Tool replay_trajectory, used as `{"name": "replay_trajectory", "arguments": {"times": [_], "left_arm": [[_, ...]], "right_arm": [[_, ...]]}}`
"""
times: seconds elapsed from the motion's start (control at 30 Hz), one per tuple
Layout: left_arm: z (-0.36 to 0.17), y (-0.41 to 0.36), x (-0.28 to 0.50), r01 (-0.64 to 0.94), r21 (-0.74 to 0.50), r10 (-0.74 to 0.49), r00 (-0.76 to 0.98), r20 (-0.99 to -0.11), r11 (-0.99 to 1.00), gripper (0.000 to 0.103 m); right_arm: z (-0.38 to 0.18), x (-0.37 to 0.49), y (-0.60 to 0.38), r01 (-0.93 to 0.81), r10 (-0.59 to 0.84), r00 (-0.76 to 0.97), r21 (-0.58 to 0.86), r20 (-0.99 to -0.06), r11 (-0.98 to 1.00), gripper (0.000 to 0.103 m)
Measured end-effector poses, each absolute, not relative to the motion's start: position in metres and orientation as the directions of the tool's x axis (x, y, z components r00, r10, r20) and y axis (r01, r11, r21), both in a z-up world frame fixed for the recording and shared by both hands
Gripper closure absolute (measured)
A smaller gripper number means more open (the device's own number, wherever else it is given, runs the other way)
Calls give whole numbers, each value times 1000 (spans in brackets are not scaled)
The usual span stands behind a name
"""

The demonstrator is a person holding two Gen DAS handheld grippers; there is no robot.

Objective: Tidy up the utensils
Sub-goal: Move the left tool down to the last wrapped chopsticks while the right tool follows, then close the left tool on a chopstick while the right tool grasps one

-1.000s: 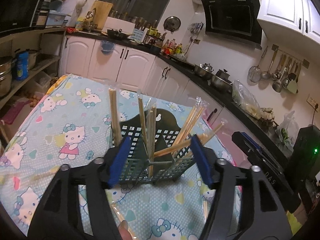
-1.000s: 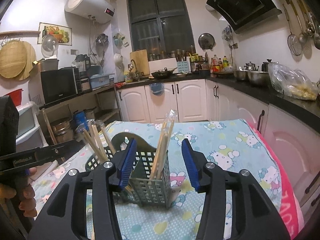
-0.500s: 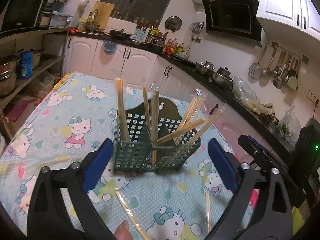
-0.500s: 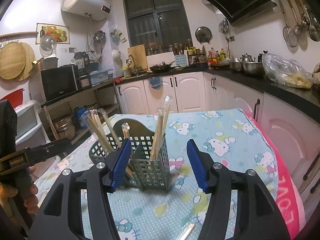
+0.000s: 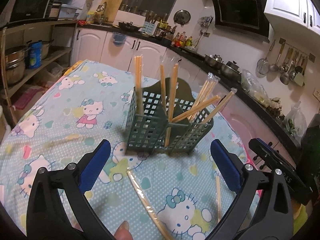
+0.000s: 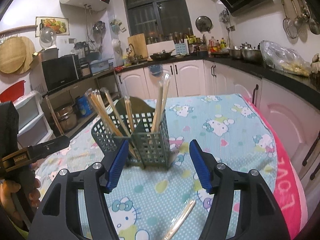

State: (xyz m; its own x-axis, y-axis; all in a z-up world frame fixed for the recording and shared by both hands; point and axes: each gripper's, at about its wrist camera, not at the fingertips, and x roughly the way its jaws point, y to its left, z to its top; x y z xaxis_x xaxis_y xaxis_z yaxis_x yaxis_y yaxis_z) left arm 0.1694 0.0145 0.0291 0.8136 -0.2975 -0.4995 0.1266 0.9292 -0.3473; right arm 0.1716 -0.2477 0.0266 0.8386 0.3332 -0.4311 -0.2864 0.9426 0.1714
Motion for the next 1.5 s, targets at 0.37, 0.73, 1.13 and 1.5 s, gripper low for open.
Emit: {"name": "replay_trajectory", "arguments": {"times": [0.37, 0.73, 1.13, 1.5], "left_arm": [[7, 16, 161, 102, -335, -284, 783, -554, 937, 12], [-19, 5, 160, 106, -318, -292, 725, -624, 942, 12], [-55, -3, 172, 102, -340, -325, 629, -706, 935, 17], [-74, 5, 202, 58, -392, -352, 574, -739, 918, 49]], "right_arm": [[1, 164, -242, -286, 327, 783, 160, -530, 945, 42], [-29, 164, -243, -276, 304, 713, 146, -632, 950, 42], [-67, 185, -245, -238, 269, 609, 152, -746, 959, 42], [-87, 214, -246, -197, 257, 556, 175, -790, 965, 51]]}}
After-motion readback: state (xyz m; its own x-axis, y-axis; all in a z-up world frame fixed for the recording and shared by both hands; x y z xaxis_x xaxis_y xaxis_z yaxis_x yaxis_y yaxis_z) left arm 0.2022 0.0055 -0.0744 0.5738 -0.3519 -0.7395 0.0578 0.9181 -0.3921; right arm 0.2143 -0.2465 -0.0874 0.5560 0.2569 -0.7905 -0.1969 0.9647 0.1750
